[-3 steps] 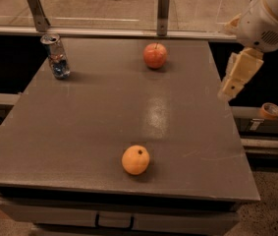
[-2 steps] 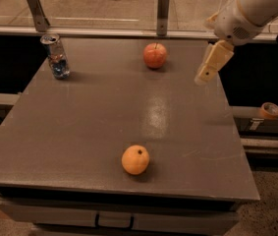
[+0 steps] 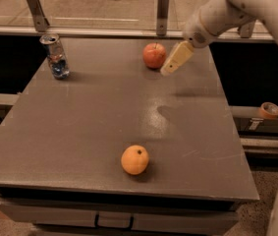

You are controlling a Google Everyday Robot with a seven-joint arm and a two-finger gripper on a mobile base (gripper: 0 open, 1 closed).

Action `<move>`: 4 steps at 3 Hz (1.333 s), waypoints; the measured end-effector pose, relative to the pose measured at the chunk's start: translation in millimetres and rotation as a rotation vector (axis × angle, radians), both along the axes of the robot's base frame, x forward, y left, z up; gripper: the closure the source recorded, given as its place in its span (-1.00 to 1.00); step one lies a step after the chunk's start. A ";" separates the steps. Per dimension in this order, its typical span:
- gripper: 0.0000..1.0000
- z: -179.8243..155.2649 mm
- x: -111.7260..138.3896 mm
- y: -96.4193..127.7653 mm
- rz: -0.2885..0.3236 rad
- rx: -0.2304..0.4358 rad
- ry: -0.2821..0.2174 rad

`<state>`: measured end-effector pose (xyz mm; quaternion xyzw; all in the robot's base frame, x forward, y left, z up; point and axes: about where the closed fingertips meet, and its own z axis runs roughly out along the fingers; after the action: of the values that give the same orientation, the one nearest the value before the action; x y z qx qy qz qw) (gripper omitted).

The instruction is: Move apple near redbull can

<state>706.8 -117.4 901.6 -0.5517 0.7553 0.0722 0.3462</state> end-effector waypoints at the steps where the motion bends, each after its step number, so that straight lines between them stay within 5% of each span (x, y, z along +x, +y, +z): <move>1: -1.00 -16.5 28.8 23.8 -0.047 0.058 0.022; 2: -1.00 -37.0 45.0 43.3 -0.077 0.109 0.077; 4: -0.16 -52.2 59.1 58.6 -0.050 0.168 0.103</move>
Offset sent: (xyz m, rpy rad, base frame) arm 0.0646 0.0622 -0.0558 0.1712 0.1379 -0.1188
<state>765.9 -58.8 849.4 -0.4974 0.7768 0.1551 0.3537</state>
